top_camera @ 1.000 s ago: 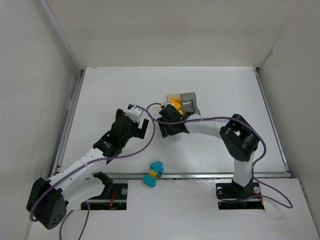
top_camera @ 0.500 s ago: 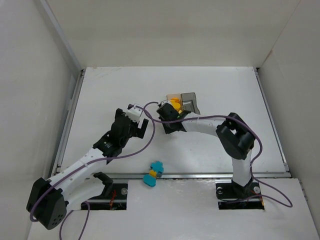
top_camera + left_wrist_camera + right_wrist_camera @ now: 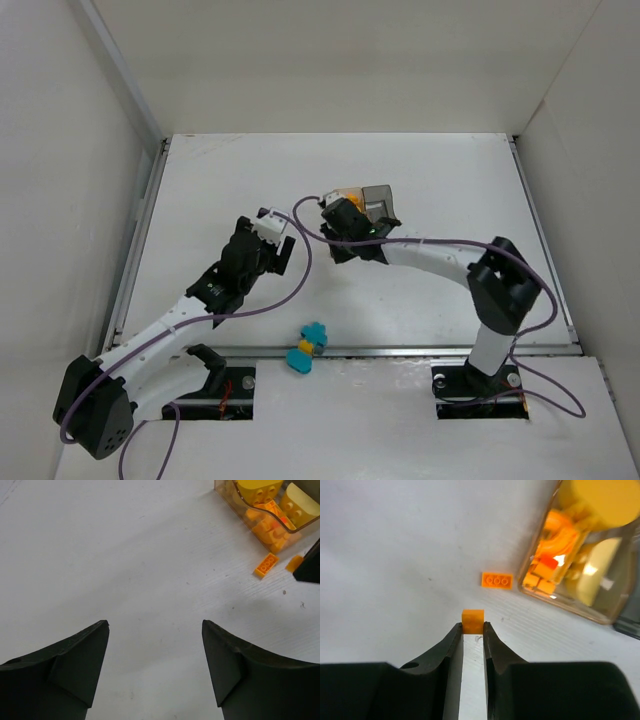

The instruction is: Sort the legos into containers by color

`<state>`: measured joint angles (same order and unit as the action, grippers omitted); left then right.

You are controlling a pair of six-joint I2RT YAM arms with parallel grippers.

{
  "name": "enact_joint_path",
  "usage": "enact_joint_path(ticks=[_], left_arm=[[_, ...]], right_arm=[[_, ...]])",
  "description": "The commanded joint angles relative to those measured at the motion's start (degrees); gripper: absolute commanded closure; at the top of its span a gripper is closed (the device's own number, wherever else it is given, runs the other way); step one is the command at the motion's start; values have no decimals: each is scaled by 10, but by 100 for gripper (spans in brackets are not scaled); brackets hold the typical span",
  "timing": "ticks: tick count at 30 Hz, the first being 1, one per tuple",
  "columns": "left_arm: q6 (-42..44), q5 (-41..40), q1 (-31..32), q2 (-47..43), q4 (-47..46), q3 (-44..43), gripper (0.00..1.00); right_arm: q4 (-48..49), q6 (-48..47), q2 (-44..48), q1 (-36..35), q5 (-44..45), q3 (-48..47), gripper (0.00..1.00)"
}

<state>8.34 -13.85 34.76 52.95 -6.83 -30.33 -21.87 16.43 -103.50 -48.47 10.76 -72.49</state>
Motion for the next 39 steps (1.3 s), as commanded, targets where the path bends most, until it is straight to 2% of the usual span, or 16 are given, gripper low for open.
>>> enact_joint_path(ticks=[1,5,9,11,15,16,17,21,22,30,35,39], left_arm=[[13,37,-2,-3,-27,11,30],[49,117,-2,9,-55,23,31],[87,169,-2,44,-68,23,18],[108,187,-2,72,-76,16,16],[143,225,-2,123,-108,-13,15],[149,236,-2,135,-115,-21,13],[150,252,-2,148,-115,-30,11],[169,277,-2,238,-109,-84,11],[169,277,-2,253,-109,-103,11],[222,263,8,380,-85,-205,9],[294,250,21,428,-79,-230,8],[306,245,21,461,-51,-264,8]], right_arm=[[6,-16,86,4,47,-39,100],[-40,-21,73,49,56,-101,100],[-84,-43,9,93,42,-172,100],[-90,-57,-9,100,26,-180,100],[-77,-62,-23,105,15,-181,84],[-77,-62,-23,110,9,-173,73],[-71,-62,-23,110,9,-172,69],[-53,-62,-23,132,-19,-150,65],[-45,-69,-23,141,-26,-150,65],[-34,-94,-28,169,-102,-132,46],[-40,-119,-42,174,-116,-154,44],[-45,-125,-42,180,-127,-159,47]])
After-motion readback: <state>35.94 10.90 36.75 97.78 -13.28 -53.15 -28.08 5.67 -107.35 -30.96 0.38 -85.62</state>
